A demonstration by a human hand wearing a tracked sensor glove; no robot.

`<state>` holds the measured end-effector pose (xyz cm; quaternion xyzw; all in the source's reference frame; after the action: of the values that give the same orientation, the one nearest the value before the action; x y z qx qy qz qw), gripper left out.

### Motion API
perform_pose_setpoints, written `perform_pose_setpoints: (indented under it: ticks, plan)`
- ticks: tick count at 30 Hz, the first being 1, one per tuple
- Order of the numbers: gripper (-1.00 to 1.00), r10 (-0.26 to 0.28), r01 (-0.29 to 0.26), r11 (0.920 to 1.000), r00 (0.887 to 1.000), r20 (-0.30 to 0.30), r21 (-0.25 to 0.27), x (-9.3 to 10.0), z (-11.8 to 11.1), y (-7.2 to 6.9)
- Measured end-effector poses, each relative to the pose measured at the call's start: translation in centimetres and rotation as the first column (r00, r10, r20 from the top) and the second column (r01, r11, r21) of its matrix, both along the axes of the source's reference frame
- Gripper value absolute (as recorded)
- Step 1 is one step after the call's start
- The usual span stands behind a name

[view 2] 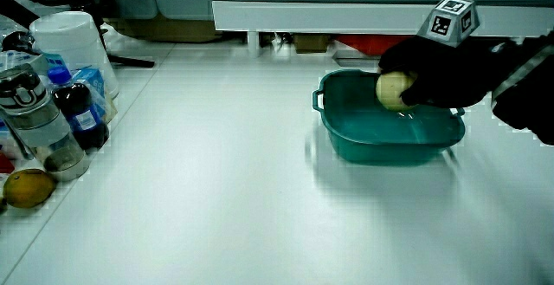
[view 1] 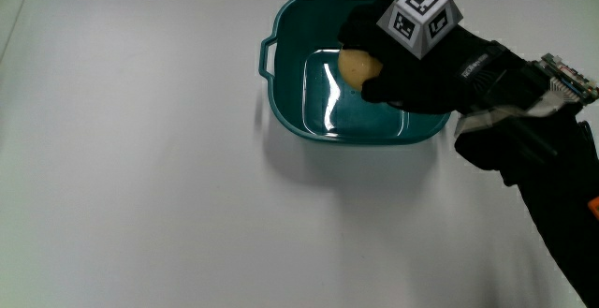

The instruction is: Place pear into plate

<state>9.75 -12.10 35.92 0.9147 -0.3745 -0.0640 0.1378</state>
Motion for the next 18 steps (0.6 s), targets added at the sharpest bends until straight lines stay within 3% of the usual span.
perform_pose_setpoints:
  ticks: [4,8,18]
  plan:
    - [0.0,0.035,-0.035,0.9988,0.999,-0.013,-0.033,0.6,1.2,-0.9]
    - [0.0,0.065,-0.066,0.9973,0.998,-0.012,-0.034,1.2,1.8,-1.2]
    - [0.0,0.086,-0.087,0.9943,0.996,-0.017,-0.062,0.9,3.4,-1.5]
